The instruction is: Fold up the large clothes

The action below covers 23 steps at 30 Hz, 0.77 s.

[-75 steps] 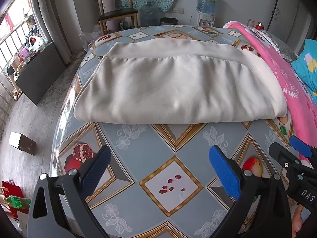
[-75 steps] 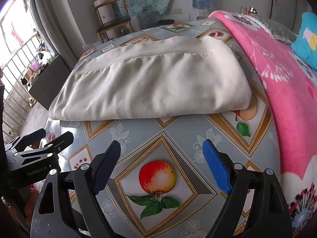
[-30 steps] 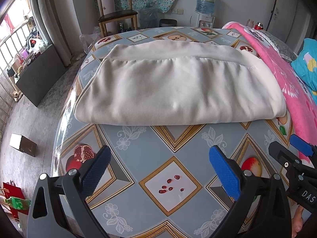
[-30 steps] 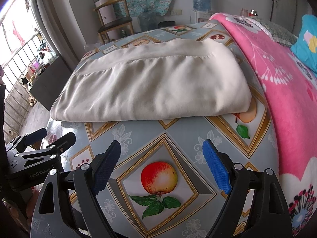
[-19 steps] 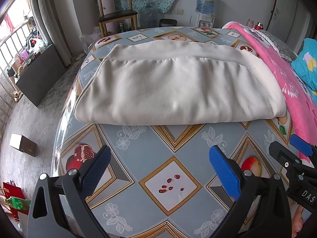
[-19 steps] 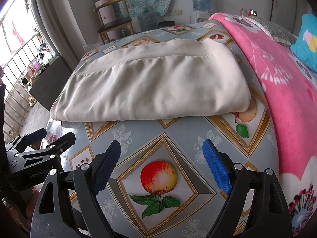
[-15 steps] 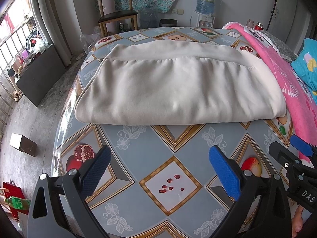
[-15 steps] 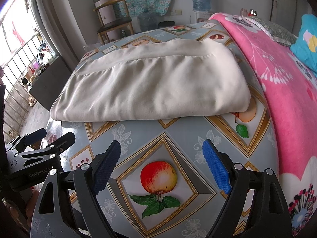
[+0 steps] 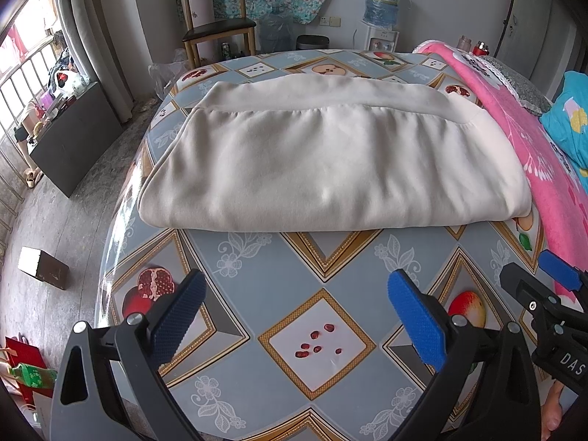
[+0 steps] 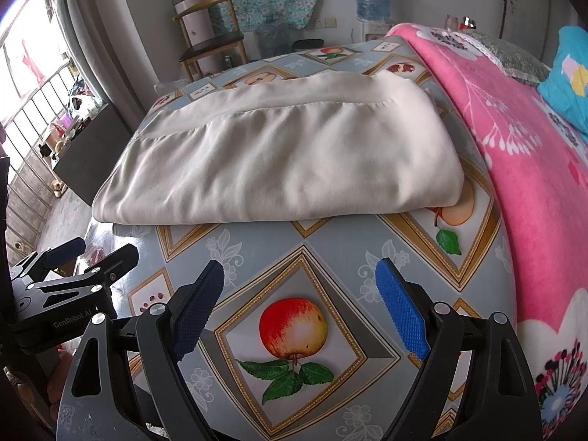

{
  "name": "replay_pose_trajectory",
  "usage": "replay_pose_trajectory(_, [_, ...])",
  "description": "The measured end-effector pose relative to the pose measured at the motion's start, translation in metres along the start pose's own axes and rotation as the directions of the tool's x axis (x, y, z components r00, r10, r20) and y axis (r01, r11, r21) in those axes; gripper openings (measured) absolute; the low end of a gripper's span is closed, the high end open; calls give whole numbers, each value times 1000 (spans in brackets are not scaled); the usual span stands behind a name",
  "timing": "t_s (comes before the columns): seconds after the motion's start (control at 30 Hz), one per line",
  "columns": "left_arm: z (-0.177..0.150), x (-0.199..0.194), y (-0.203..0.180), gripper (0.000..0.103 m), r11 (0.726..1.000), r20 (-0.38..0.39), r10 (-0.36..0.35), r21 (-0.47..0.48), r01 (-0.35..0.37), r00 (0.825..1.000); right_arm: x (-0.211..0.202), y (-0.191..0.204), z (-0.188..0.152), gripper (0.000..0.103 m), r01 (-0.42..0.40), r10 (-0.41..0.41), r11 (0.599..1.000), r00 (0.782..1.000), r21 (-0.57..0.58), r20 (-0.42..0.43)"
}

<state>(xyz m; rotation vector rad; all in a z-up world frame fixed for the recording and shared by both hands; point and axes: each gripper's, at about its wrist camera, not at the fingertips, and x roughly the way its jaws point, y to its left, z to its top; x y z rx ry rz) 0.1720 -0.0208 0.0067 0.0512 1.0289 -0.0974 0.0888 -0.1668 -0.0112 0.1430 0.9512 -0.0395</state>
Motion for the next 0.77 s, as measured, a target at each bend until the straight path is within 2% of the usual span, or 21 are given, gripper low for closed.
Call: replay_pose_trajectory(0.77, [2,1,2,97,1000,-9,5,-4,-5,1000,0,-1,0,82,-1,1,1000,1000,-1,0])
